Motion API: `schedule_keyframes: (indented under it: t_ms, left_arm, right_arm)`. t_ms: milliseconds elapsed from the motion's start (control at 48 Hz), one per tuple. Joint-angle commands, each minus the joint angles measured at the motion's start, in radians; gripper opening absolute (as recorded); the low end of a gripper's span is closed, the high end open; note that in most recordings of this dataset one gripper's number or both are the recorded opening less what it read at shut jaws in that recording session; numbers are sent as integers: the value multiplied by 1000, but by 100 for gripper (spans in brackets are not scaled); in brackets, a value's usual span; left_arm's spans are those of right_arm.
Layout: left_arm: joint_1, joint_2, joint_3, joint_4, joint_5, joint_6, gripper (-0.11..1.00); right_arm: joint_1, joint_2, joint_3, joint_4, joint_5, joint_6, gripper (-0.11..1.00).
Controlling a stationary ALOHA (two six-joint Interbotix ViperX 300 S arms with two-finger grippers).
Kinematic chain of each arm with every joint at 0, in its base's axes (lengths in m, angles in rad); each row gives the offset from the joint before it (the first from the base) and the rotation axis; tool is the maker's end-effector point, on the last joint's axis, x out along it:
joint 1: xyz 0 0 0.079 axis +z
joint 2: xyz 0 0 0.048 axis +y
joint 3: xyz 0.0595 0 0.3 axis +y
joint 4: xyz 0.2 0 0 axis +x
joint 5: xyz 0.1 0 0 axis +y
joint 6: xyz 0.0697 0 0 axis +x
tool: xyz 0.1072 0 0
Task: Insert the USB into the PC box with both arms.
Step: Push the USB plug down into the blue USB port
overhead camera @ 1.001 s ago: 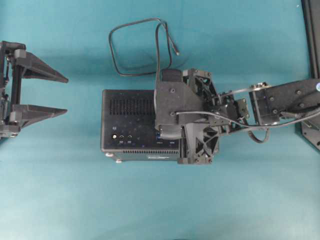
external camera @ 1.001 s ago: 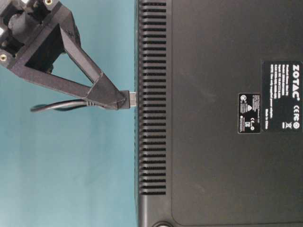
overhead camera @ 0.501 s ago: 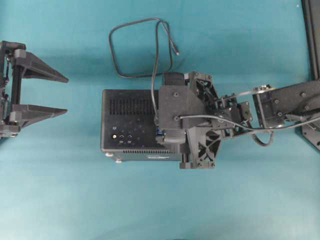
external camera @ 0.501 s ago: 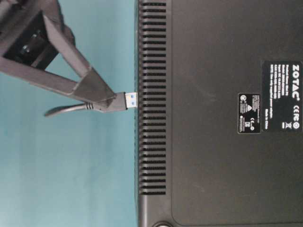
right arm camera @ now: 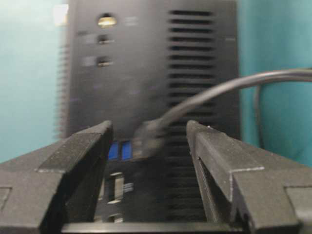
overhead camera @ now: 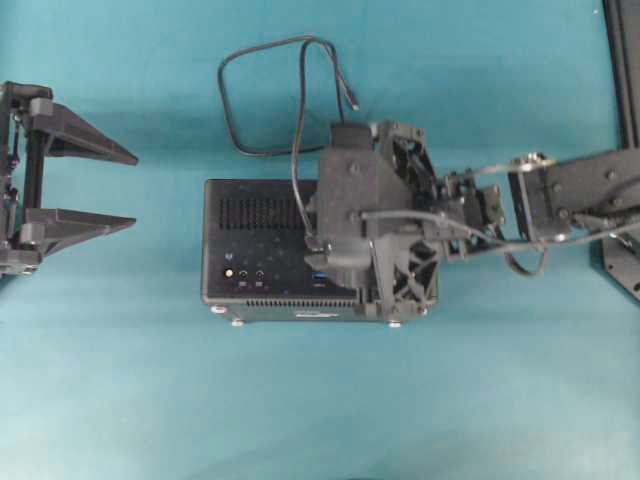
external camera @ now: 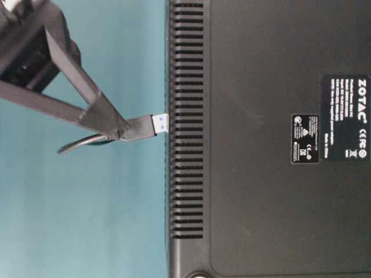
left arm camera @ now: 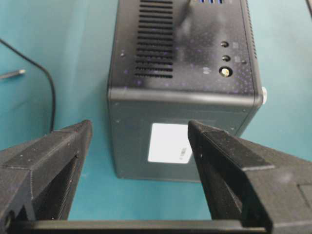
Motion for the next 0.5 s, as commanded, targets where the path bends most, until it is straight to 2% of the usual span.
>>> schedule_keyframes:
  t_ms: [0, 167, 355, 480]
  left_arm:
    - [-2, 3, -23, 3, -12, -2, 83]
    - [-2, 3, -23, 3, -12, -2, 83]
    - [-2, 3, -23, 3, -12, -2, 83]
    - [-2, 3, -21, 3, -12, 0, 83]
  right_arm:
    - [-6, -26, -5, -3, -25, 9, 65]
    - [-14, -29, 5, 0, -74, 11, 54]
    - [-5, -41, 6, 8, -64, 11, 39]
    - [3, -51, 8, 14, -48, 11, 26]
